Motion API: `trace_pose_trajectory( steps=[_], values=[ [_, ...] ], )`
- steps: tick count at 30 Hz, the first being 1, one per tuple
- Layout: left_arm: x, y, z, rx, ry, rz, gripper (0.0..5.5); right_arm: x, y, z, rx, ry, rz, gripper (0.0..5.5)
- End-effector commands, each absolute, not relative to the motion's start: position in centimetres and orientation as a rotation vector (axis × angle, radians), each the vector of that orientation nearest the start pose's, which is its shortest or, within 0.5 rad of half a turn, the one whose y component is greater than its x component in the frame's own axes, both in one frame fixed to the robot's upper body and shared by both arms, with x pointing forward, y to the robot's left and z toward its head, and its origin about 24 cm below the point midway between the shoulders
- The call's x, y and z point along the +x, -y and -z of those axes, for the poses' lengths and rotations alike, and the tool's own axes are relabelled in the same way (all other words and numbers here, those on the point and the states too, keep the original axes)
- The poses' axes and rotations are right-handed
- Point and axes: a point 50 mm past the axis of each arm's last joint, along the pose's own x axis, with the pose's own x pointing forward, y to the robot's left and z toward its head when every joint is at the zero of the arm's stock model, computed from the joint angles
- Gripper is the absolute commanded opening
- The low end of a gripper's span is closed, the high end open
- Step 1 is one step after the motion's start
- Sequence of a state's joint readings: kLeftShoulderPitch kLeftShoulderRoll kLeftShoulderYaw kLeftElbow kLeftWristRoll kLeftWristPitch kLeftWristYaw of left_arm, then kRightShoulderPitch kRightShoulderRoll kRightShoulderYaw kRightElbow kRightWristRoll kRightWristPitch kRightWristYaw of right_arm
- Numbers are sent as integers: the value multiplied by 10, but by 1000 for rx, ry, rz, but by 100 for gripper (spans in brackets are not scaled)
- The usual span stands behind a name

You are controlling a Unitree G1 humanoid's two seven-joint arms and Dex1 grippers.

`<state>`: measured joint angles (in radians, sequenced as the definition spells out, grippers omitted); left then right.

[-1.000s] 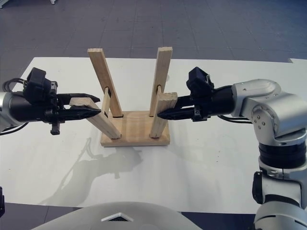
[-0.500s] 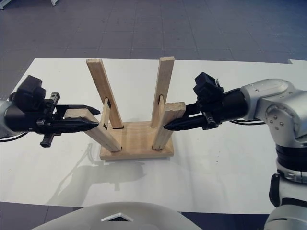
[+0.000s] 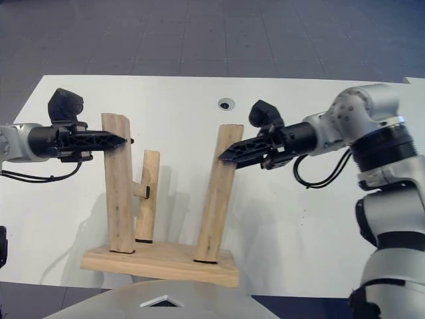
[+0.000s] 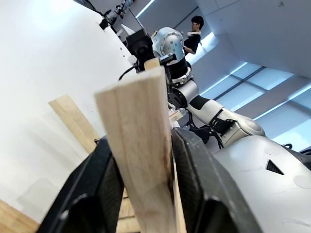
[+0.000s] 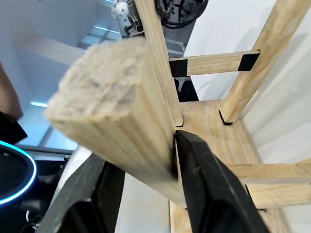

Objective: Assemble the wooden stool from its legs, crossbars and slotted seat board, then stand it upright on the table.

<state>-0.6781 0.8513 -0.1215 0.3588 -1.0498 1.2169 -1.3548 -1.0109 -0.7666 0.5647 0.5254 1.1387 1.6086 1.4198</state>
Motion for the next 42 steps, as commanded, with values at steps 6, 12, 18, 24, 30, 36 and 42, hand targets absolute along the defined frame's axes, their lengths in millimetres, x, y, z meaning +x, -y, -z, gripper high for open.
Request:
trace_pose_trajectory(
  steps=[6,12,18,24,30,36,42],
  values=[
    [312,-245,-184,-734,-576,1297,309,327,191,-163,866,-1165,-1139,341],
    [316,-306,-216,-650,-318,1038,424,333,234,-180,809,-954,-1043,472],
    [248,-343,-175,-312,-400,1018,424,310,259,-163,562,-583,-1219,472],
    [140,-295,-107,-42,-666,1327,424,231,268,-101,254,-633,-1266,472],
    [103,-280,-86,144,-794,1481,424,191,264,-79,157,-781,-1407,472],
    [127,-266,-74,287,-673,1326,424,185,257,-76,176,-778,-1443,472],
    [130,-247,-69,225,-664,1325,424,163,244,-69,112,-811,-1549,472]
  ],
)
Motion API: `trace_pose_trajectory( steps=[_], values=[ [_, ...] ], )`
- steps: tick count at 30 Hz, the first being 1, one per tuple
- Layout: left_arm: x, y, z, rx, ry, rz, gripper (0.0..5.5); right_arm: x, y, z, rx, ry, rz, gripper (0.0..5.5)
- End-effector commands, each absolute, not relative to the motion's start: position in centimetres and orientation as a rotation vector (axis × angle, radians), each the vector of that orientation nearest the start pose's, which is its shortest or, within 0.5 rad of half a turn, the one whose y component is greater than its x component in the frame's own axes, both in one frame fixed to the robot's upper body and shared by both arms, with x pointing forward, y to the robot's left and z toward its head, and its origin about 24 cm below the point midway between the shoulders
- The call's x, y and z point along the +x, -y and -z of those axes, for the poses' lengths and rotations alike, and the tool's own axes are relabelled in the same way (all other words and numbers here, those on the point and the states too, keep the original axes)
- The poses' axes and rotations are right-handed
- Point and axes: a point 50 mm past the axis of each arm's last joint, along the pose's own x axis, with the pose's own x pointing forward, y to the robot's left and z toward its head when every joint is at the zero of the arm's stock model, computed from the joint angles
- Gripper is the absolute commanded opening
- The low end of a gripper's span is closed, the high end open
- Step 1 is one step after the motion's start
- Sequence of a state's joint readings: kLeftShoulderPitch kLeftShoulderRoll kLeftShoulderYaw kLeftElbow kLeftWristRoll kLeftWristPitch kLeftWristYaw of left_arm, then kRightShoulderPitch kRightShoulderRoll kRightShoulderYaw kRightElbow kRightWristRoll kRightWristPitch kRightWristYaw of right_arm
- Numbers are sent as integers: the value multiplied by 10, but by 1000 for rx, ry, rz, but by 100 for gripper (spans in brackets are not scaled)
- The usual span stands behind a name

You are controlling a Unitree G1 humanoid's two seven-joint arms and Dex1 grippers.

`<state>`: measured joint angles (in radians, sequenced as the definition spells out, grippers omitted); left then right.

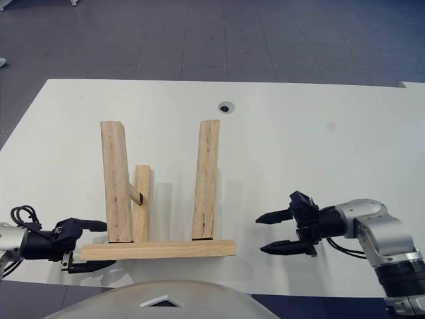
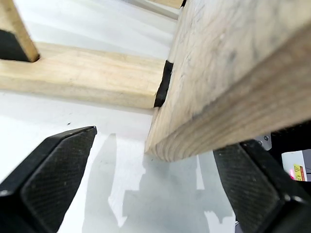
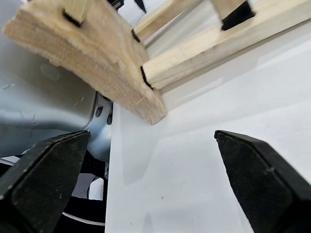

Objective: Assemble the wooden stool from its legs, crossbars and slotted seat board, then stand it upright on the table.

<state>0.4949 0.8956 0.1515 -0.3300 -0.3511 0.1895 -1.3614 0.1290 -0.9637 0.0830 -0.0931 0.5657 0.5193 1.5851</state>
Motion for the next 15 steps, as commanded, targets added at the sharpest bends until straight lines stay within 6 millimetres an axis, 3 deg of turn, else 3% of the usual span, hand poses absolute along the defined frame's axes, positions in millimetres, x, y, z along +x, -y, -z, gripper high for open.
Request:
trace_pose_trajectory(
  steps=[1,9,13,15],
  values=[
    [130,-245,-69,202,-677,1330,424,164,238,-69,92,-782,-1548,472],
    [134,-232,-65,145,-661,1330,424,148,175,-79,-24,-580,-1652,472],
    [137,-233,-67,147,-657,1332,424,148,167,-76,-53,-557,-1631,472],
    [138,-232,-68,125,-651,1334,392,151,170,-71,-90,-572,-1600,455]
  ],
)
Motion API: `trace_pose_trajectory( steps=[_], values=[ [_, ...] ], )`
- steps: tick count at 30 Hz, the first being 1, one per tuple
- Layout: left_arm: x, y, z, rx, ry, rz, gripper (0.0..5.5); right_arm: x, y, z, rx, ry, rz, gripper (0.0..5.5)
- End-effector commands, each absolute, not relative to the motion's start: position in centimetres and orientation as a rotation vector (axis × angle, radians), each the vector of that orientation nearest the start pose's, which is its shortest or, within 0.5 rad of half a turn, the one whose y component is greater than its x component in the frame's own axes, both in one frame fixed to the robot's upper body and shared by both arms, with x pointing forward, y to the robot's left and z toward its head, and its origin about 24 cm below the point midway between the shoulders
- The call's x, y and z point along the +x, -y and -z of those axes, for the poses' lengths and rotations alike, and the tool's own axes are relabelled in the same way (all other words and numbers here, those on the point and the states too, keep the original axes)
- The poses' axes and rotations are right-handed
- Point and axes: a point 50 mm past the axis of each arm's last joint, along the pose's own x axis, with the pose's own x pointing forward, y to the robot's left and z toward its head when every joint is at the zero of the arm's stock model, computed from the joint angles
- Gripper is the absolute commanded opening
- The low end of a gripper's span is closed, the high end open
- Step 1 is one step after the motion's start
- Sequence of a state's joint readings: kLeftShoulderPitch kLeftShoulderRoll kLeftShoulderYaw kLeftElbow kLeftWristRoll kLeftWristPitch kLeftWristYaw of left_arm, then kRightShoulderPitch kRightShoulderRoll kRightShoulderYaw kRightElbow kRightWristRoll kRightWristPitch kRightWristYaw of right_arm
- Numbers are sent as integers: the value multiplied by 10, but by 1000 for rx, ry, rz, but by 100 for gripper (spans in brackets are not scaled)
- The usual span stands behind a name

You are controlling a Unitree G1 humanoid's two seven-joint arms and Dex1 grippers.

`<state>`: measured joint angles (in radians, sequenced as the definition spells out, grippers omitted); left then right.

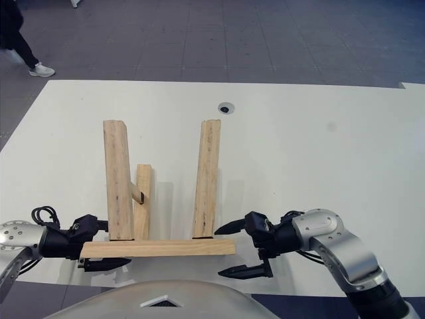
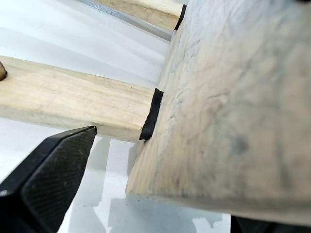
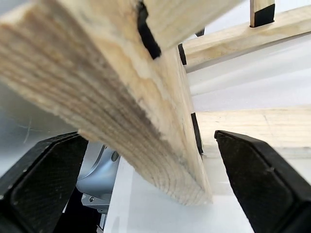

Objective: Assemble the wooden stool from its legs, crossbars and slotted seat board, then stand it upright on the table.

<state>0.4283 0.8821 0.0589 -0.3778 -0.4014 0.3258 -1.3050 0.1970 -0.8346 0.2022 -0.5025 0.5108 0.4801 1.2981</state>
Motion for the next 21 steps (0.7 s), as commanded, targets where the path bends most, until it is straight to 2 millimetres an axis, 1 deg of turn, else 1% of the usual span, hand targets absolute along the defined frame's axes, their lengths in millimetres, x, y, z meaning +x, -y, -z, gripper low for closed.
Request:
trace_pose_trajectory(
  steps=[1,6,9,11,14,18,21],
  values=[
    [139,-231,-69,119,-647,1334,370,152,171,-69,-96,-579,-1589,437],
    [144,-228,-73,55,-612,1320,300,157,171,-71,-94,-579,-1574,353],
    [146,-225,-71,34,-608,1301,257,161,171,-76,-92,-572,-1577,294],
    [146,-224,-69,24,-609,1293,244,163,170,-78,-93,-572,-1574,256],
    [150,-220,-71,-1,-593,1283,243,167,168,-83,-79,-564,-1570,197],
    [162,-214,-87,-45,-529,1280,239,173,164,-100,-11,-528,-1588,183],
    [168,-212,-103,-70,-506,1294,229,181,162,-121,78,-481,-1583,172]
  ],
)
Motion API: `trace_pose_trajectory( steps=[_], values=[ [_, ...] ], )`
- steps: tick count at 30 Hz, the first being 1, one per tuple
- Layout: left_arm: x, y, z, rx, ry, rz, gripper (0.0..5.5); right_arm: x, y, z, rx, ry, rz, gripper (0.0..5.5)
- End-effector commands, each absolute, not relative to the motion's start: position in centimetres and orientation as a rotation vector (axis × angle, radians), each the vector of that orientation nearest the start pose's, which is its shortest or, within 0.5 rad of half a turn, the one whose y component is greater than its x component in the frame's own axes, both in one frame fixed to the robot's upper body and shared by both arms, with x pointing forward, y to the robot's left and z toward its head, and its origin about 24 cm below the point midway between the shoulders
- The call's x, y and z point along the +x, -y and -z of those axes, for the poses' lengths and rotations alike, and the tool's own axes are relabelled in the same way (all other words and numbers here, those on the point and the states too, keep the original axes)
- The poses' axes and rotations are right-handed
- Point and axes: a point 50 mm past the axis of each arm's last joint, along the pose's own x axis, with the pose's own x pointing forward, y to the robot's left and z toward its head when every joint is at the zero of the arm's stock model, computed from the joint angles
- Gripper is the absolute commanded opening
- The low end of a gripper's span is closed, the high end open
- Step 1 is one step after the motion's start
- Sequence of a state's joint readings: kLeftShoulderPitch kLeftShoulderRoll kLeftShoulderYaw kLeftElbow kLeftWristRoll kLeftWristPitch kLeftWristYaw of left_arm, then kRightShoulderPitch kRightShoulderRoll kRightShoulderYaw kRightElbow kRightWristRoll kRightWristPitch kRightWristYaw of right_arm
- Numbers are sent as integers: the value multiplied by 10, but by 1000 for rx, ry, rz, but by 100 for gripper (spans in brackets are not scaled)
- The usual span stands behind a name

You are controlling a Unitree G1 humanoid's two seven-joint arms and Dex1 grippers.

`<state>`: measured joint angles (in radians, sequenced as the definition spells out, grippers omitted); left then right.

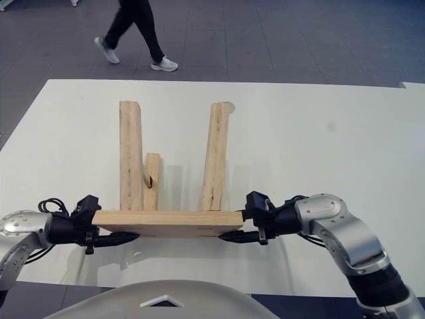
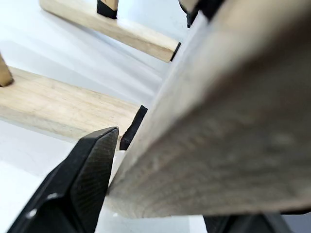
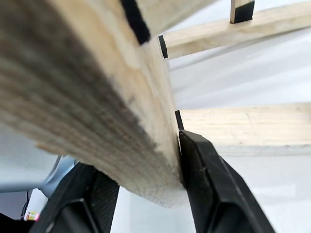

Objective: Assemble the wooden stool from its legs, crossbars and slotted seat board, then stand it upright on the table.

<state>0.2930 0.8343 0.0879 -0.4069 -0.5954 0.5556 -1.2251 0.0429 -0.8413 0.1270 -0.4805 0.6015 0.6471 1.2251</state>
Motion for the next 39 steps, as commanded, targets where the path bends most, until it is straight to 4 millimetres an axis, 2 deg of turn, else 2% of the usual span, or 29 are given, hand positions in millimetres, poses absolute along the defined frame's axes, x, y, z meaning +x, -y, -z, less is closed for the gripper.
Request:
trace_pose_trajectory(
  steps=[1,4,8,12,15,19,23,26,31,39],
  values=[
    [171,-210,-114,-85,-470,1310,224,182,162,-129,140,-503,-1593,170],
    [179,-206,-134,-139,-454,1319,219,187,159,-149,243,-526,-1610,165],
    [185,-202,-148,-120,-506,1325,219,194,159,-166,224,-577,-1573,165],
    [186,-197,-161,-220,-529,1385,219,203,163,-183,388,-672,-1628,165],
    [188,-195,-178,-318,-535,1456,219,210,171,-199,581,-777,-1709,165],
    [196,-195,-194,-391,-569,1498,219,224,176,-220,710,-786,-1747,165],
    [217,-196,-217,-499,-488,1517,219,242,176,-229,821,-891,-1720,165],
    [238,-199,-222,-542,-466,1454,219,257,175,-225,887,-949,-1638,165],
    [268,-207,-211,-640,-506,1325,295,293,187,-221,993,-939,-1403,256],
    [272,-209,-202,-640,-553,1292,436,309,200,-202,1007,-967,-1212,418]
  ],
)
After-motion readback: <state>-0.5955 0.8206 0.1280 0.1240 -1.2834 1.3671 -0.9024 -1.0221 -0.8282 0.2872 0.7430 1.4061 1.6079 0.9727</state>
